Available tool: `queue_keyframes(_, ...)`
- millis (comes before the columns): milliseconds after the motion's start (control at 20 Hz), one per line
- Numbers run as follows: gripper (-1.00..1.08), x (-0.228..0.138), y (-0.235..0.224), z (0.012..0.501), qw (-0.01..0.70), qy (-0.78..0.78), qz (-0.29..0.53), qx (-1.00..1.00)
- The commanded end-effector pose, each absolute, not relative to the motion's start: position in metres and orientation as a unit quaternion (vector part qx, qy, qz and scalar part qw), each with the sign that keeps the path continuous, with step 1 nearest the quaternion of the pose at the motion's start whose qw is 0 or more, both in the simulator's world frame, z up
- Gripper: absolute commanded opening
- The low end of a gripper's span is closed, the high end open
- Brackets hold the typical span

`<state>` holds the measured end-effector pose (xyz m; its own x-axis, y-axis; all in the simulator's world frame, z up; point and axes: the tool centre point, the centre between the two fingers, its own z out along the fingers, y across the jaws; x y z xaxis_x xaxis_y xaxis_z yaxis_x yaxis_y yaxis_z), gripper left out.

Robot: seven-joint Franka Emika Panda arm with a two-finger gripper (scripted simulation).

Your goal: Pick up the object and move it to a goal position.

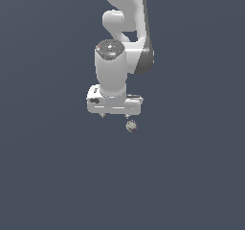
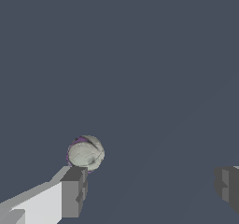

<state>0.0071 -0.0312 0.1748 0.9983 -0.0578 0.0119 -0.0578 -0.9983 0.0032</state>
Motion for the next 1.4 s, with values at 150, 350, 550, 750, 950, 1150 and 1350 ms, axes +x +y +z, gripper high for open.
queue_keyframes(150, 1.00, 0.008, -0.029, 0.175, 0.001, -0.026, 0.007, 1.000)
queue_keyframes(350, 1.00, 0.011, -0.018, 0.175, -0.002, -0.015, 0.012, 1.000)
queue_keyframes(550, 1.00, 0.013, -0.013, 0.175, -0.003, -0.006, 0.014, 1.000)
queue_keyframes(750, 1.00, 0.013, -0.014, 0.175, -0.003, -0.008, 0.014, 1.000)
queue_keyframes(950, 1.00, 0.012, -0.011, 0.172, -0.004, -0.019, 0.014, 1.000)
queue_keyframes(1150, 1.00, 0.011, -0.007, 0.167, -0.004, -0.039, 0.013, 0.999)
queue_keyframes(1350, 1.00, 0.008, -0.002, 0.160, -0.005, -0.068, 0.011, 0.998)
